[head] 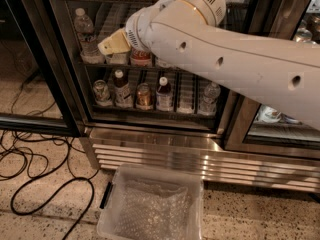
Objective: Pick coke can from top shelf of fridge
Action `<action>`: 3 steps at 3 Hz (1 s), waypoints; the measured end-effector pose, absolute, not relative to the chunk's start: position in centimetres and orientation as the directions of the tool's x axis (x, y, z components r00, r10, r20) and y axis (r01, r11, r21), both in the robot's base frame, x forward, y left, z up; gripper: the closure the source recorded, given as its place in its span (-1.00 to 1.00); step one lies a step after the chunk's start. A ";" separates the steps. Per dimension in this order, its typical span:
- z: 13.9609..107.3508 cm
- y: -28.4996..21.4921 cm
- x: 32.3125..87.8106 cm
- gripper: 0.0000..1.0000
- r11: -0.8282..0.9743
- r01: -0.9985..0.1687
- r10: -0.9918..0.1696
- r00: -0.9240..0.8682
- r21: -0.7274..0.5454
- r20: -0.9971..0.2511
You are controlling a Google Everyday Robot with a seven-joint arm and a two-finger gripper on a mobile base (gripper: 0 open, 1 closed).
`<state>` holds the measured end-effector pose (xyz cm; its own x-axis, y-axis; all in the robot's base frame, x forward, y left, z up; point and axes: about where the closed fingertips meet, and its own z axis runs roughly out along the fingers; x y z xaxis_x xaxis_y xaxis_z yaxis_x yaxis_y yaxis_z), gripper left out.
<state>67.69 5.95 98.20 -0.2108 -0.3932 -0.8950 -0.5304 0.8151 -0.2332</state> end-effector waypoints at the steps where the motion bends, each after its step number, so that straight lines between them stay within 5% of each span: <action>1: 98.8 7.0 68.4 -1.00 0.826 -0.527 -0.342 -0.186 -0.200 -0.921; 3: 102.9 11.4 72.7 -1.00 0.830 -0.554 -0.134 -0.089 -0.063 -0.987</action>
Offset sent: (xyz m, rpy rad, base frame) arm 0.0592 0.0859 0.0285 0.4095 -0.1474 0.0009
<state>72.68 11.36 102.89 -0.0890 -0.1339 -0.9870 -0.5538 0.8303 -0.0627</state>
